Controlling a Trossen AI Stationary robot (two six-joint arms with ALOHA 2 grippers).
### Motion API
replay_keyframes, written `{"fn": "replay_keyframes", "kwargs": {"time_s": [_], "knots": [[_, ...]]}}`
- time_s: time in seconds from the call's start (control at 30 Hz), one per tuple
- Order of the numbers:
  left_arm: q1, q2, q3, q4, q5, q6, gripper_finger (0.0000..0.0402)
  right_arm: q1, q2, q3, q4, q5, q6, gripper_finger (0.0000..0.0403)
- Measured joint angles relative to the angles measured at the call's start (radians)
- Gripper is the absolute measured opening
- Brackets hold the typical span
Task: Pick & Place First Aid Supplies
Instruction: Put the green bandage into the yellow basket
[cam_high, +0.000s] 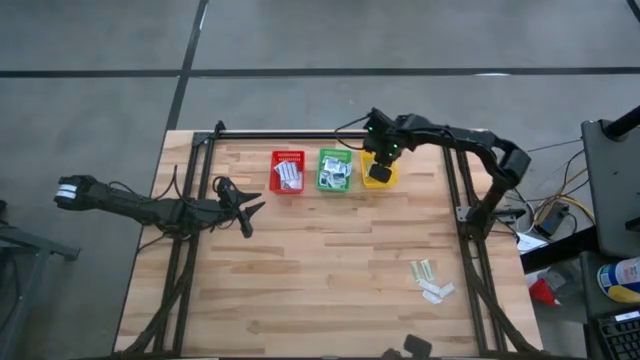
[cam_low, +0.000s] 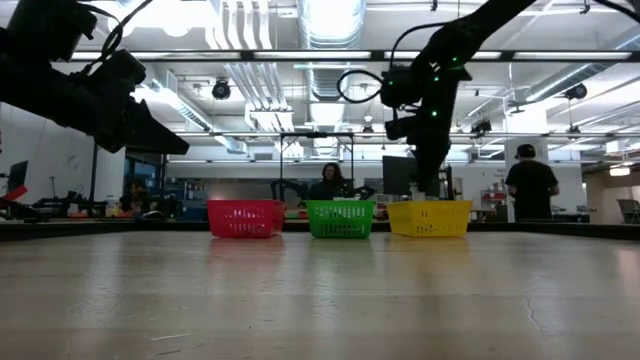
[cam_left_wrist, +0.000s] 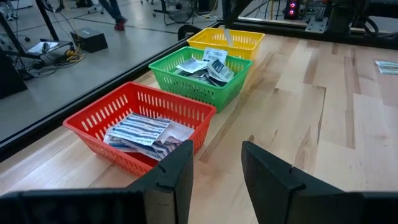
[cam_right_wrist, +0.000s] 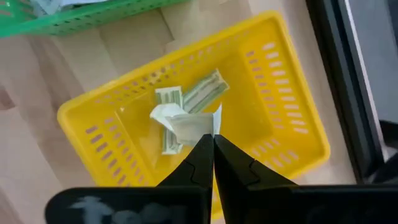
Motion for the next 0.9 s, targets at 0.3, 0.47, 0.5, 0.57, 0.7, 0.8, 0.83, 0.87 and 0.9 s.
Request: {"fn": "replay_keyframes", "kwargs": {"time_s": [0.3, 0.47, 0.5, 0.57, 0.7, 0.8, 0.83, 0.87, 0.9], "knots": [[0.0, 0.0, 0.0, -0.001, 0.0, 0.001, 0.0133, -0.012, 0.069, 0.1, -0.028, -0.028, -0.044, 0.001], [0.0, 0.0, 0.0, -0.001, 0.0, 0.014, 0.0133, -0.014, 0.069, 0.103, -0.03, -0.045, -0.061, 0.0035], [0.0, 0.0, 0.0, -0.001, 0.0, 0.015, 0.0133, -0.016, 0.069, 0.1, -0.029, -0.045, -0.061, 0.0042], [0.0, 0.0, 0.0, -0.001, 0.0, 0.016, 0.0133, -0.017, 0.069, 0.088, -0.031, -0.044, -0.06, 0.0056], [0.0, 0.0, 0.0, -0.001, 0.0, 0.016, 0.0133, -0.016, 0.07, 0.074, -0.031, -0.045, -0.053, 0.0088], [0.0, 0.0, 0.0, -0.001, 0.0, 0.016, 0.0133, -0.017, 0.07, 0.072, -0.031, -0.044, -0.052, 0.0108], [0.0, 0.0, 0.0, -0.001, 0.0, 0.016, 0.0133, -0.017, 0.07, 0.073, -0.032, -0.044, -0.05, 0.0113], [0.0, 0.0, 0.0, -0.001, 0.0, 0.016, 0.0133, -0.017, 0.07, 0.076, -0.039, -0.044, -0.05, 0.0118], [0.0, 0.0, 0.0, -0.001, 0.0, 0.016, 0.0133, -0.017, 0.069, 0.079, -0.052, -0.044, -0.05, 0.0121]]}}
